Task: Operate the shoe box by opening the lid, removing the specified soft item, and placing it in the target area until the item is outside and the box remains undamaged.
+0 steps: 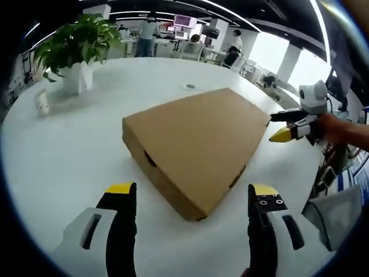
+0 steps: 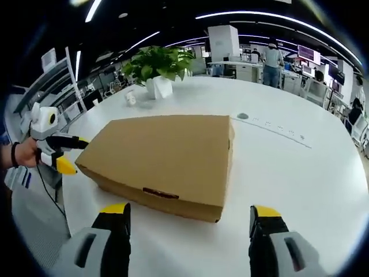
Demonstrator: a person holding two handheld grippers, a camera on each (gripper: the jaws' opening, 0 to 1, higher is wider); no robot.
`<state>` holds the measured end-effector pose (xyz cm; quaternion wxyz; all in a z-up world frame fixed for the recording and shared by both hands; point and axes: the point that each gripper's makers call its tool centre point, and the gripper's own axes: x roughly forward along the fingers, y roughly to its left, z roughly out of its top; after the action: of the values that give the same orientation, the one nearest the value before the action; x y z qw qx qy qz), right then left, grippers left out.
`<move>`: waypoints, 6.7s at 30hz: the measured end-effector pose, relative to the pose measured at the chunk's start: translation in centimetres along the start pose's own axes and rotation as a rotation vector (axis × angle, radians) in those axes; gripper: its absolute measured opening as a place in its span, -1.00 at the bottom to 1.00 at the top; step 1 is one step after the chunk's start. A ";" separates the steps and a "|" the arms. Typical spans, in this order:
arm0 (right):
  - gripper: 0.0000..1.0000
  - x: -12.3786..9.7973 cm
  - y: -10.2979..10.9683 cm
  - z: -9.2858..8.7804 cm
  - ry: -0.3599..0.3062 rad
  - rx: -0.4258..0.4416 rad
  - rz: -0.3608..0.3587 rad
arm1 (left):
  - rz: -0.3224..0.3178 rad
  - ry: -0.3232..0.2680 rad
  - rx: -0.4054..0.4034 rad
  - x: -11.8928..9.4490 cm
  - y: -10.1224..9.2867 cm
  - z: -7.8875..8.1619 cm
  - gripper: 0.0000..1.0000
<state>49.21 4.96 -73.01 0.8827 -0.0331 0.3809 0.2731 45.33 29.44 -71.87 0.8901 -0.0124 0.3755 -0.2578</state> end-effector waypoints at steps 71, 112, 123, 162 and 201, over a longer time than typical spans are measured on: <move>0.22 0.8 12.3 -2.1 0.061 0.112 -0.137 | -0.176 0.185 0.288 -2.7 5.7 -2.5 0.19; 0.13 0.8 13.9 -2.1 0.036 0.060 -0.117 | -0.163 0.110 0.238 -4.7 7.5 -2.4 0.27; 0.12 0.9 13.9 -1.7 0.010 0.035 -0.106 | -0.139 0.122 0.244 -4.3 7.1 -2.9 0.20; 0.10 -0.7 14.2 -0.1 -0.055 0.053 -0.071 | -0.120 0.040 0.171 -6.3 6.7 -1.6 0.13; -0.05 -3.0 12.7 4.6 -0.225 -0.138 -0.070 | -0.129 -0.133 0.142 -9.3 6.0 5.2 0.13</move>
<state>44.08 15.61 -65.78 0.9246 -0.0762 0.2584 0.2695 46.06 38.10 -63.23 0.8933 0.0094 0.2946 -0.3393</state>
